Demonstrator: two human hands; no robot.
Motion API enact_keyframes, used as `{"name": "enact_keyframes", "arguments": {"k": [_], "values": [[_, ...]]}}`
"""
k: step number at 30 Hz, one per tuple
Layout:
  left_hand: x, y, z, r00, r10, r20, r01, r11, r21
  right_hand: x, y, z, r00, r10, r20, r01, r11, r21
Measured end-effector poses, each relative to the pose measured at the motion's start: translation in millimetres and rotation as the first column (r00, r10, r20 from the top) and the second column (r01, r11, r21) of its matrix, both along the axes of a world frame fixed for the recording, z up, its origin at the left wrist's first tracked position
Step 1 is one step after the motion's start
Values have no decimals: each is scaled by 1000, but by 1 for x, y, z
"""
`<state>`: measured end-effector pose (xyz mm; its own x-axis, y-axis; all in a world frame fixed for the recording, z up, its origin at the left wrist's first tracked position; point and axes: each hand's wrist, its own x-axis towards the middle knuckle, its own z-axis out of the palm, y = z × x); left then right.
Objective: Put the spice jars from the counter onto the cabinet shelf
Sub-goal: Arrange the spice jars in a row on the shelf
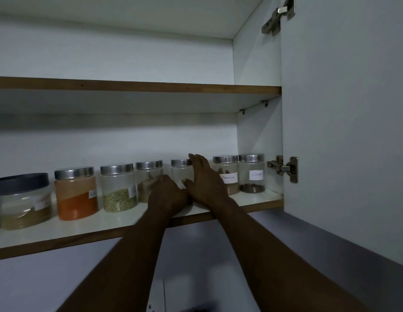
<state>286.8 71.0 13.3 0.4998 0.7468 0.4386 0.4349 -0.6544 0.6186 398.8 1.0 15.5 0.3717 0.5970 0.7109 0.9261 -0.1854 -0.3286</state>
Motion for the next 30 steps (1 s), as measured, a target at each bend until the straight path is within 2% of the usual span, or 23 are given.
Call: {"name": "enact_keyframes", "arguments": {"k": [3, 5, 9, 15, 19, 24, 30], "values": [[4, 6, 0, 989, -57, -133, 65, 996, 58, 2, -4, -2, 998, -15, 54, 5, 985, 171], [7, 6, -3, 985, -31, -169, 47, 994, 94, 0, -7, -3, 995, -44, 87, 19, 965, 263], [13, 3, -7, 974, 0, -227, 28, 992, 120, -2, -12, -4, 991, -74, 113, 36, 949, 312], [12, 5, -1, 975, -45, -216, 58, 997, 53, 0, -18, -10, 999, 35, 23, -40, 950, 310], [10, 5, 0, 976, -27, -214, 45, 996, 77, 2, -23, -11, 990, -24, -136, 81, 901, 427], [11, 6, -1, 970, 21, -241, 5, 994, 108, -3, -22, -12, 962, -156, -222, 218, 933, 288], [15, 10, -2, 969, 47, -243, -16, 991, 131, -10, -22, -9, 956, -248, -156, 267, 957, 112]]}}
